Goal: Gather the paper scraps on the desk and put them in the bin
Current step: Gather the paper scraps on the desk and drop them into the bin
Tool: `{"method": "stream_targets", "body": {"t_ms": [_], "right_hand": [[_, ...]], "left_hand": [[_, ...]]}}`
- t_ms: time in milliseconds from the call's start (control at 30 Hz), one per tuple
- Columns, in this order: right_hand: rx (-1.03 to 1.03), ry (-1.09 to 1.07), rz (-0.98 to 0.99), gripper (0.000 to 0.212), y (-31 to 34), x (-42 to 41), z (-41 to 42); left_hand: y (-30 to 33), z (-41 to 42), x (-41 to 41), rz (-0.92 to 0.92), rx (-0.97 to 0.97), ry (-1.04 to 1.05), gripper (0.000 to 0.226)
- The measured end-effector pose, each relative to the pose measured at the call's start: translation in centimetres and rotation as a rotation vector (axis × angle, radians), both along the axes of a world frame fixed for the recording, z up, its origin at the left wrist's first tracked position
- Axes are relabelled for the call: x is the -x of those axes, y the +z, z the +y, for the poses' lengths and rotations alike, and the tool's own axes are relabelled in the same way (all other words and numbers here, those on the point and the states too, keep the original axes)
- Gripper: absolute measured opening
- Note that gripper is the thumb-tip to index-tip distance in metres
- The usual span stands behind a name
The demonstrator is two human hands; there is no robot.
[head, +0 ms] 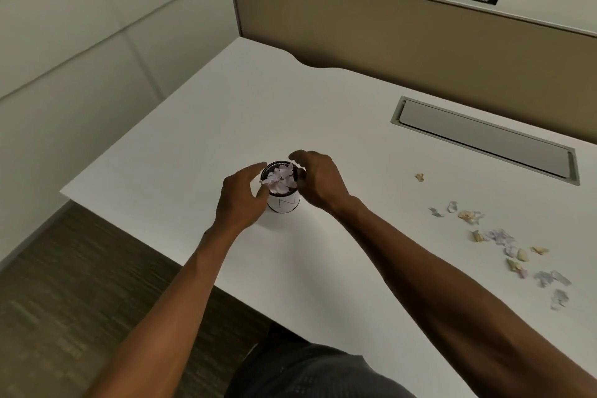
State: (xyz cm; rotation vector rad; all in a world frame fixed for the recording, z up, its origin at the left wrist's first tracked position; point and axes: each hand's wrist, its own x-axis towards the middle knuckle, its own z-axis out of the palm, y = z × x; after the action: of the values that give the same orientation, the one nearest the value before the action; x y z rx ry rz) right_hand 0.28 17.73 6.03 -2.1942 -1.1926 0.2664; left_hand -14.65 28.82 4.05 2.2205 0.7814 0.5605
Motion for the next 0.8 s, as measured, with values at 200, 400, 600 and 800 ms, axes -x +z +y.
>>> {"method": "stream_targets", "body": {"t_ms": [200, 400, 600, 800], "right_hand": [[0.192, 0.306, -0.358, 0.051, -3.4, 1.1, -1.9], [0.357, 0.364, -0.390, 0.072, -3.7, 1.0, -2.1], [0.458, 0.351, -0.334, 0.071, -3.5, 1.1, -0.9], [0.149, 0.323, -0.314, 0.052, -3.1, 0.2, -2.0]], "left_hand": [[-3.5, -1.4, 1.0, 0.307, -0.318, -0.303, 0.079], [-3.1, -1.4, 0.5, 0.395, -0.501, -0.331, 0.088], [-2.1, -0.4, -1.0, 0.527, -0.465, -0.344, 0.073], [-1.4, -0.3, -1.3, 0.468, -0.389, -0.275, 0.062]]}}
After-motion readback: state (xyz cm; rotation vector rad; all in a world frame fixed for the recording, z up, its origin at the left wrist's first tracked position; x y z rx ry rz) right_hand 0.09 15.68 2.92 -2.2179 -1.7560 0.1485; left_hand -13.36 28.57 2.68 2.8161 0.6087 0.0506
